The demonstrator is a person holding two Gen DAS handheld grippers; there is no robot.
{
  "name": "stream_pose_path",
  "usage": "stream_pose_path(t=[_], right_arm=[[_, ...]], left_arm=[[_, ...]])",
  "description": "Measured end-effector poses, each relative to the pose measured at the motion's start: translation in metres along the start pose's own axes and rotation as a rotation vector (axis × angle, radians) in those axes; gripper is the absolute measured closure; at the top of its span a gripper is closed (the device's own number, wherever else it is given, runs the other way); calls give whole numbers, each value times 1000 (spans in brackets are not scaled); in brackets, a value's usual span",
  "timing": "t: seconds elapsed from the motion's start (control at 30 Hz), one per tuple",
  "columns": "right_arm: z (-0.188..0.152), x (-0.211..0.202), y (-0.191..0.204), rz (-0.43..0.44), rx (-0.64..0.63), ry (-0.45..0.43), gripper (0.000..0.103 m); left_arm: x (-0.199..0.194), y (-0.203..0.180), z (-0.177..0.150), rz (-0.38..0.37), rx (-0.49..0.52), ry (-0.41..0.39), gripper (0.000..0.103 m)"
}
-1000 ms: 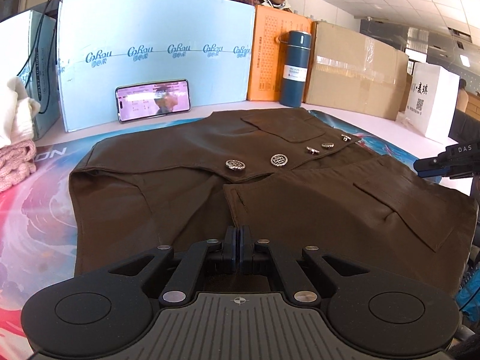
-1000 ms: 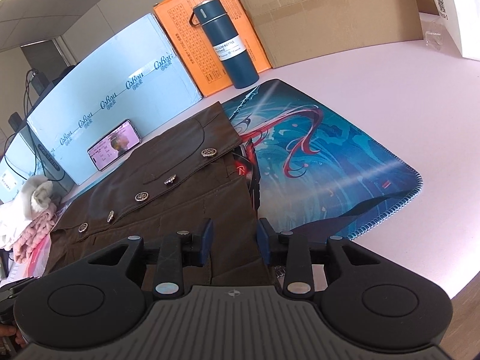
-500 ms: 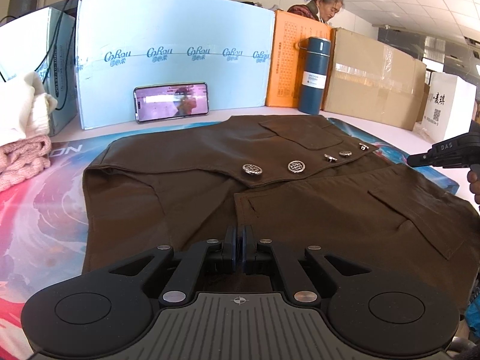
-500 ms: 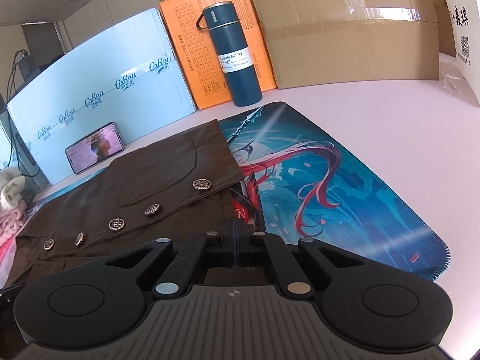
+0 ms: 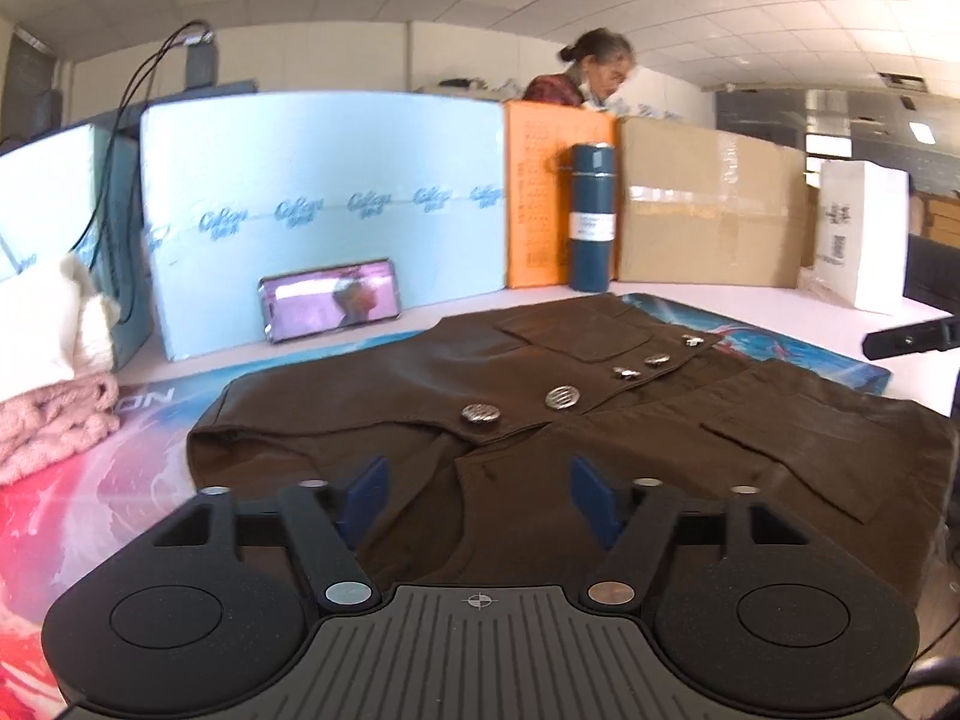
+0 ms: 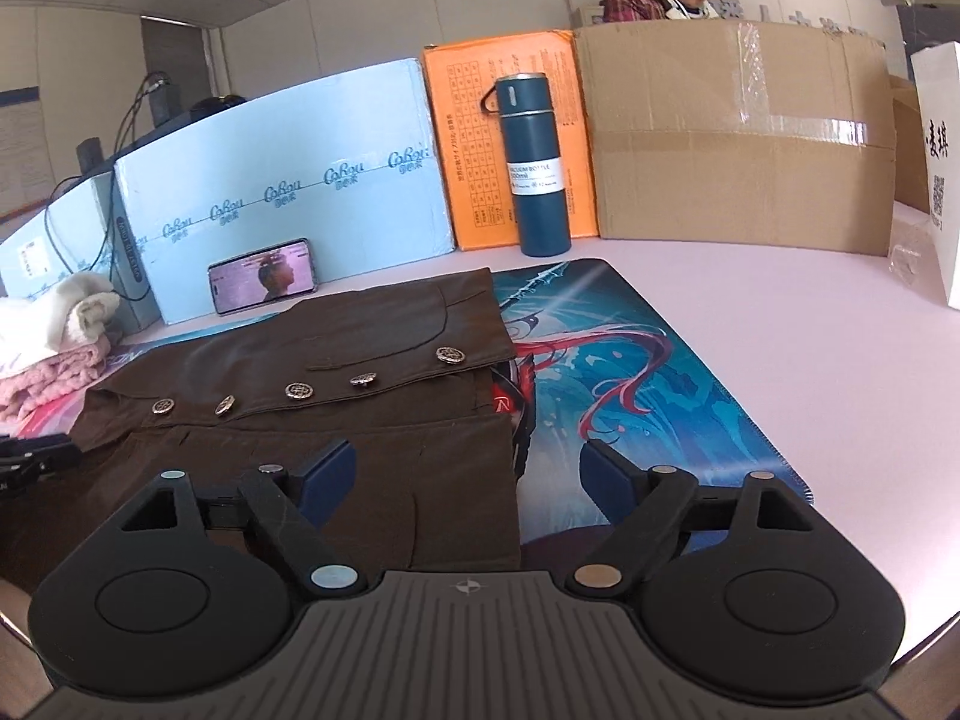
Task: Fold clothes
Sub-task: 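Grasp the jacket hem with the left gripper and lift it toward the collar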
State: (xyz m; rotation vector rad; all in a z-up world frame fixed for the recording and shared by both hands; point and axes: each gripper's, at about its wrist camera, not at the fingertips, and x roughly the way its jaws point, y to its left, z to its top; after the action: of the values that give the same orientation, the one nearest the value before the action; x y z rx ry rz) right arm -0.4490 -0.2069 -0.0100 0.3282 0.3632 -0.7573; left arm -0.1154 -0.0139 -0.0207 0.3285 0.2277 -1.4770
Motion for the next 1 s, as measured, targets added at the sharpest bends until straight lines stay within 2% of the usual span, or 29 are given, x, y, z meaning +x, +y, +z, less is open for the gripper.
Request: stream_pose_path(t=[0.13,0.2,0.3,0.4,0.47,0.5,0.57,0.8,0.9,1.0], right_arm=[[-8,-19,18,123,-89,-26,11],[-11,-22,29,188,-122,-39,9],[-14,-22,41,237,-155,-90,7],[-16,-23,47,240,-170,-166,7],[-19,-27,50,233,-200,-221,5],[-21,-30,51,234,-218,-235,4],[-25,-36,52,241,-256,-244,2],[-44,-57,58,299,-438,-137,1],[-51,-61,60,293,-495,-106,0],[-59,-43,71,201,-574,-57,0]], left_arm=[[-21,-43,-14,-294,298,-59,8],[-22,-63,-20,-362,414,-27,3],[-19,-85,-26,-365,532,-6,3],[-11,-105,-32,-302,609,-24,3],[-8,-118,-39,-306,655,-39,3],[-7,-121,-40,-311,656,-47,3],[-5,-117,-36,-305,597,-65,2],[-1,-105,-22,-286,388,-125,2],[1,-99,-16,-277,299,-150,2],[3,-95,-10,-264,222,-172,2]])
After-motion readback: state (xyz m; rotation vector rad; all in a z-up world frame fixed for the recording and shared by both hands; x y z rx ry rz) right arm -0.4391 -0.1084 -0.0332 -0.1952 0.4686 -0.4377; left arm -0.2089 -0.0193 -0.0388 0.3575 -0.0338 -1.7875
